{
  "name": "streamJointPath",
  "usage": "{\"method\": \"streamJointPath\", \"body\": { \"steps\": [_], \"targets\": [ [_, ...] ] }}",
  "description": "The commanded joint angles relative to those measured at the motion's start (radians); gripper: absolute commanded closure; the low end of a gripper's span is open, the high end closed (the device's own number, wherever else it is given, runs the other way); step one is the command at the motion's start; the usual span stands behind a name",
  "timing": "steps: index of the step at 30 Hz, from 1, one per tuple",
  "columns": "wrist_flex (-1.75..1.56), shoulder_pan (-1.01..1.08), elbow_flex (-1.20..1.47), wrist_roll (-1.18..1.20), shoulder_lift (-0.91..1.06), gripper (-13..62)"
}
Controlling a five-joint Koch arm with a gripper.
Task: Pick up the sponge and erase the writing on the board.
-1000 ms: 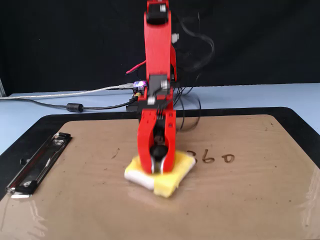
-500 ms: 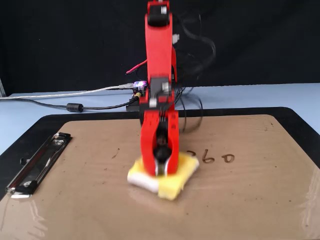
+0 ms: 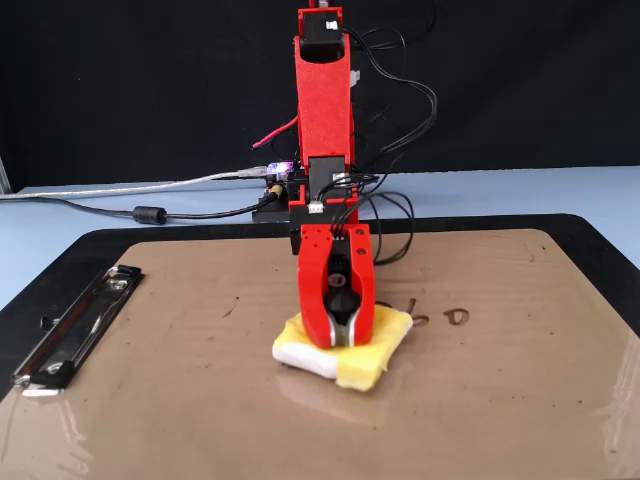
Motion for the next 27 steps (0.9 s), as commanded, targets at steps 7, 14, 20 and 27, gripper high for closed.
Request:
{"method": "streamJointPath", "body": {
  "steps": [7, 14, 20, 27],
  "targets": [
    [0.202, -0.038, 0.422, -0.026, 0.522, 57.2],
    [0.186, -0.043, 0.032, -0.021, 0.120, 57.2],
    [0.204, -0.129, 0.511, -0.021, 0.632, 57.2],
    [0.127, -0.130, 0.018, -0.023, 0.072, 57.2]
  ]
}}
